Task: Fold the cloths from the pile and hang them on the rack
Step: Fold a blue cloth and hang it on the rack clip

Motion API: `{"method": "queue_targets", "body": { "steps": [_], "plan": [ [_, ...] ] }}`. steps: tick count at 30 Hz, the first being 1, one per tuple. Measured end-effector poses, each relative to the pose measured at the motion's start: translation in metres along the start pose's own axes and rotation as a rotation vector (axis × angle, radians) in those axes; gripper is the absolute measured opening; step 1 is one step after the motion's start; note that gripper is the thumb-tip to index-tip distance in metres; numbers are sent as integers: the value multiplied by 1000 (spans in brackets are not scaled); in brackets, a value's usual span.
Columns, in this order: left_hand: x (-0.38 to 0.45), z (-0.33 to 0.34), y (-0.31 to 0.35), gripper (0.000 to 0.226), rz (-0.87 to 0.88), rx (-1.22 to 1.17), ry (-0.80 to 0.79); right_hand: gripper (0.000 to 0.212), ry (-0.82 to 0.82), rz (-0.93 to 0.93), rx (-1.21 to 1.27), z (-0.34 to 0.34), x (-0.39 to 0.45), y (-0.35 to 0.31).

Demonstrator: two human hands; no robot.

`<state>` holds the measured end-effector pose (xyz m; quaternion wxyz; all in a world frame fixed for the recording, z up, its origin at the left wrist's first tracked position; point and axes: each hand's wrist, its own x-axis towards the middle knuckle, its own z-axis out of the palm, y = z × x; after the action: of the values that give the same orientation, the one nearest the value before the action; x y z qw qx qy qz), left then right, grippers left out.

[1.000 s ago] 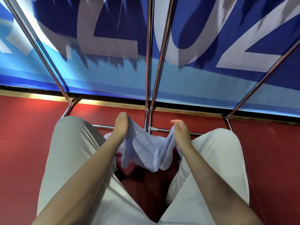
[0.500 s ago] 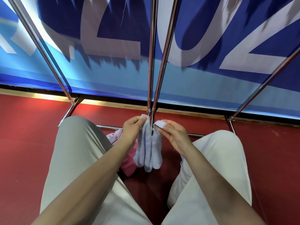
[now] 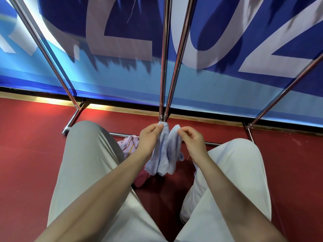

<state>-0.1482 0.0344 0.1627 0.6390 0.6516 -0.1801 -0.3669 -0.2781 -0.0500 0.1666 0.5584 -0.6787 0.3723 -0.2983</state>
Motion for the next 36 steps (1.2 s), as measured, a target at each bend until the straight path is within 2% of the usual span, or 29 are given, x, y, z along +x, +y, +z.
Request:
{"method": "queue_targets", "body": {
  "steps": [3, 8, 10, 14, 23, 29, 34, 36],
  "plan": [
    [-2, 4, -2, 23, 2, -14, 4, 11, -51, -24, 14, 1, -4, -7],
    [-5, 11, -6, 25, -23, -61, -48, 24, -175, -67, -18, 9, -8, -13],
    [-9, 15, -5, 22, -9, -81, -52, 23, -140, -78, 24, 11, -6, -13],
    [-13, 21, -6, 21, -33, -152, -42, 3, -27, -85, -9, 13, -1, -12],
    [-14, 10, 8, 21, 26, 2, -61, 12, 40, -121, -320, 18, 3, -12],
    [-13, 6, 4, 19, 76, 80, -108, 8, 67, -48, -149, 19, 3, -11],
    [-13, 4, 3, 16, 119, 161, -1, 2, -29, -10, 1, 22, -1, -9],
    [-12, 2, 8, 17, 124, 140, 48, 10, -84, -5, 32, 22, -1, -6]
  ]
}}
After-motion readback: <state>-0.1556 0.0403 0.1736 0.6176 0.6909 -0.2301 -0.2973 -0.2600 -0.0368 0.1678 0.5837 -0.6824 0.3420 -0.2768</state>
